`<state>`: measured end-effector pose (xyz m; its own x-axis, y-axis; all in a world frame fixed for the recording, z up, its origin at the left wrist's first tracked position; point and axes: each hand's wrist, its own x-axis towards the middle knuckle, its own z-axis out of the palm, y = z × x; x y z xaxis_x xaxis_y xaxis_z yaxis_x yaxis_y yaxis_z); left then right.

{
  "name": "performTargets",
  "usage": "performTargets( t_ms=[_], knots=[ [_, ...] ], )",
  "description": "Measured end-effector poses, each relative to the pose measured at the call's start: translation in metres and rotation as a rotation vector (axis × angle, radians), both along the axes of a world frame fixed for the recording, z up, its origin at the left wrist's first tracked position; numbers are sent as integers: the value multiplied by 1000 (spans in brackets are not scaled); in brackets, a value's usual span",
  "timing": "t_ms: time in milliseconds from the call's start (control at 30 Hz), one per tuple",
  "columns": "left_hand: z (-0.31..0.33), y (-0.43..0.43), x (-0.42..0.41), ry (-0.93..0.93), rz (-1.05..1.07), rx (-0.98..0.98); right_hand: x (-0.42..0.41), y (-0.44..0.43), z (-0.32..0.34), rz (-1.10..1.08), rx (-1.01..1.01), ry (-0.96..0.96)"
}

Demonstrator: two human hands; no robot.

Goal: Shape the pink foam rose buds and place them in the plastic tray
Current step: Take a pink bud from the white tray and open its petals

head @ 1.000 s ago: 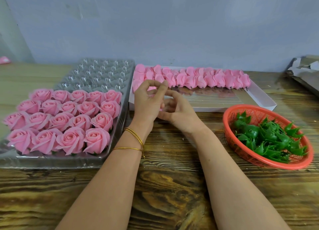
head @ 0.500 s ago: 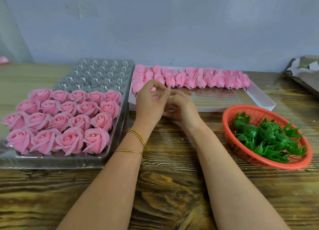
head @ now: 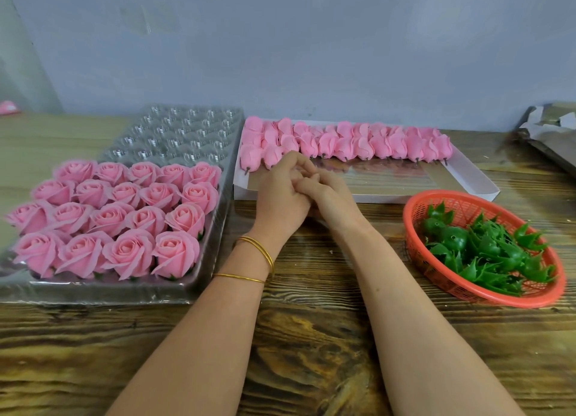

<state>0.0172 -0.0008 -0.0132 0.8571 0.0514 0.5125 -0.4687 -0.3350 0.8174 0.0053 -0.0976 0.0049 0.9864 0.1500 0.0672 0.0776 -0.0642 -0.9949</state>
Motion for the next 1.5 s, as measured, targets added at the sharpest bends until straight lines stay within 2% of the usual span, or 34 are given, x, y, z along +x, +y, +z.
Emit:
performTargets(
  t_ms=[233, 300, 433, 533, 700, 1033, 1500],
  knots=[
    [0, -1, 1, 10, 22, 16, 1, 3, -3, 5, 78, 54],
    [3, 0, 3, 33, 42, -98, 2, 4, -4, 62, 145, 67],
    [10, 6, 5, 147, 41, -451, 3, 7, -3, 85, 258, 149],
    [11, 9, 7, 187, 27, -635, 1, 6, -3, 94, 185, 137],
    [14, 13, 11, 238, -4, -786, -4, 8, 0, 22, 140, 121],
    [13, 15, 13, 263, -37, -811, -2, 6, -6, 140, 257, 137],
    [13, 15, 12, 254, -79, -789, -2, 8, -7, 76, 205, 84]
  ],
)
